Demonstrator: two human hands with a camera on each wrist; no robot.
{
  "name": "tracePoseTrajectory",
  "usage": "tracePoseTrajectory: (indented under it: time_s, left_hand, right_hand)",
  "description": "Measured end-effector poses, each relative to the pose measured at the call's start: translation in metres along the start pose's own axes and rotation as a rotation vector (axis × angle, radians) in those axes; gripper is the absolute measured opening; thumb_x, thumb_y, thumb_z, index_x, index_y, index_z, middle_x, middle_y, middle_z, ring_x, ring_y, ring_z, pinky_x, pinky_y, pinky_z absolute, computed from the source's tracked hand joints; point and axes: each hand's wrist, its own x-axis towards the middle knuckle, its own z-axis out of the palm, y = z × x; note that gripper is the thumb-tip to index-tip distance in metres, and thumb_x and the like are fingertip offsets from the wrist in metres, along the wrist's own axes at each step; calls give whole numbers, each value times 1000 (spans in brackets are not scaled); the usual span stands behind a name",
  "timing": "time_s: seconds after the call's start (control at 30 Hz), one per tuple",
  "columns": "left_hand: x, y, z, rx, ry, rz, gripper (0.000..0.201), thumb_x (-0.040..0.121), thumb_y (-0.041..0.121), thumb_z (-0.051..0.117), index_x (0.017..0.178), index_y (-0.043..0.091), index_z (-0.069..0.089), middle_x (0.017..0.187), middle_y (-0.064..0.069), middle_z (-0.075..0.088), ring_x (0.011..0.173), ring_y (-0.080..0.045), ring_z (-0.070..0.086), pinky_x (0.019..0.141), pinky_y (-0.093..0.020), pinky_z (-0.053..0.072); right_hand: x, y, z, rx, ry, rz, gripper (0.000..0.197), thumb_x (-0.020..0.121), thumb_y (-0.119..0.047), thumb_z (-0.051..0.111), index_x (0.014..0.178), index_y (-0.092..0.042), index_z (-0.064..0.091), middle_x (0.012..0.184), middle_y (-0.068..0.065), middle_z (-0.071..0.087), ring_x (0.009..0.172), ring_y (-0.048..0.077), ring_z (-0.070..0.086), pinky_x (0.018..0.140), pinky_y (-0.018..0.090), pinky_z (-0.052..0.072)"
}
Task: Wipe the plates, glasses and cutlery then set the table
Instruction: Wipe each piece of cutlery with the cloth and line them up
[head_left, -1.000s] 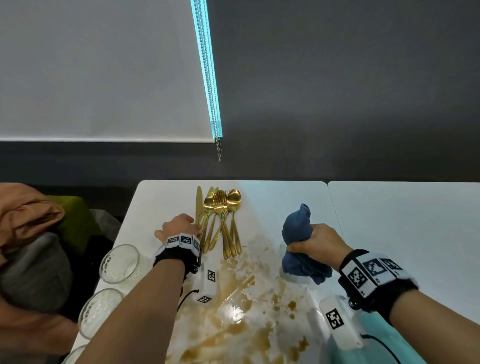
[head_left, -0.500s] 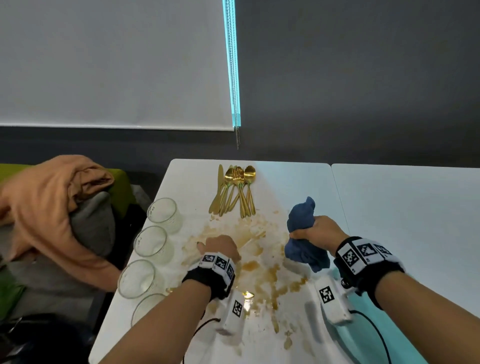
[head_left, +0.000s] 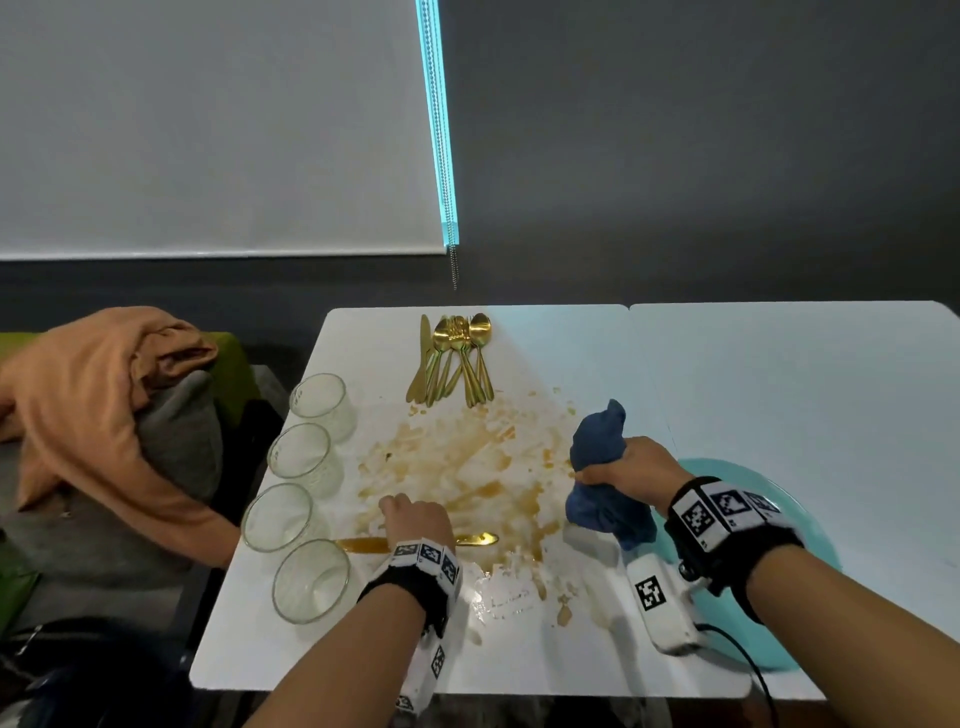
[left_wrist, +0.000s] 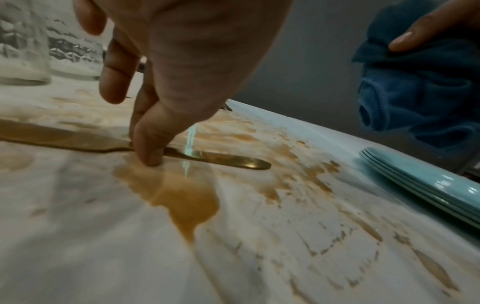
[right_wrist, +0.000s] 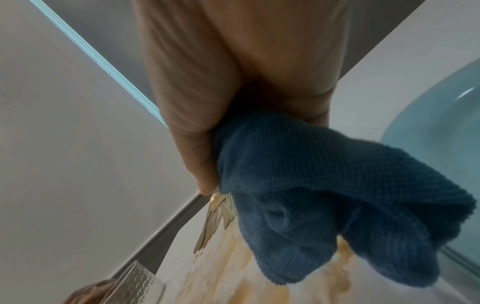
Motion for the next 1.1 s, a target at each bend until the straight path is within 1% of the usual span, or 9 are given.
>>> tracePoseTrajectory:
  time_s: [0.13,0.23,0.37,0.47,0.57,0.7,0.93,1.0,1.1]
  left_hand:
    - [5,7,-6,69,13,124,16,89,23,51,103,22,61,111,2,62,115,-23,48,104,-39,24]
    - [10,20,-14,95,48,206,14,92,22,48,94,21,61,106,1,64,113,-23,50,105,-40,24]
    - [18,40,-19,7,164,297,22,95,13,40,106,16,59,107,-3,64,112,-25,50,104,-40,26]
    - [21,45,-21,-50,201,296,23,94,16,41,112,15,55,111,-5,62,114,-26,48,103,-41,27]
    - [23,38,-21,-66,157,253,27,91,16,44,117,16,51,114,-6,61,117,-28,46,103,-41,26]
    - [30,34,-18,-100,141,310,30,90,17,47,119,21,49,112,-3,62,115,-25,47,100,-39,29]
    - [38,38,-22,-79,102,361,27,91,16,48,118,11,48,114,-7,61,110,-25,51,97,-33,33]
    - [40,38,-22,-101,103,370,27,92,15,49,118,10,48,113,-7,60,109,-25,51,95,-33,34]
    - [39,40,-23,-72,117,389,25,93,15,46,118,9,47,115,-8,60,110,-26,51,96,-33,34]
  right_hand:
    - [-3,13,1,24,5,21,29,78,-28,73,94,-6,61,99,13,66,100,29,62,88,36,48]
    - [-4,18,0,26,18,36,32,79,-27,73,99,-4,62,96,11,63,100,28,61,86,35,47]
    - [-2,21,-5,36,26,46,36,79,-27,73,102,-2,62,99,12,65,98,26,61,88,35,47]
    - [1,23,-11,54,49,56,37,78,-27,74,102,-2,62,103,15,66,102,28,61,89,37,48]
    - [4,23,-15,62,51,58,34,78,-27,73,99,-3,62,102,14,65,102,29,61,85,34,47]
    - [8,21,-11,85,32,73,39,78,-26,74,105,-1,62,107,17,66,103,29,61,91,37,47]
    - [20,11,-4,93,-25,86,36,79,-29,72,101,-3,62,104,15,66,104,29,62,89,35,48]
    - [24,6,-3,91,-36,96,39,82,-33,68,105,-2,62,106,15,65,104,27,61,96,37,47]
    - [31,7,-2,239,-12,114,51,80,-38,70,108,3,60,108,16,65,104,29,61,99,43,46]
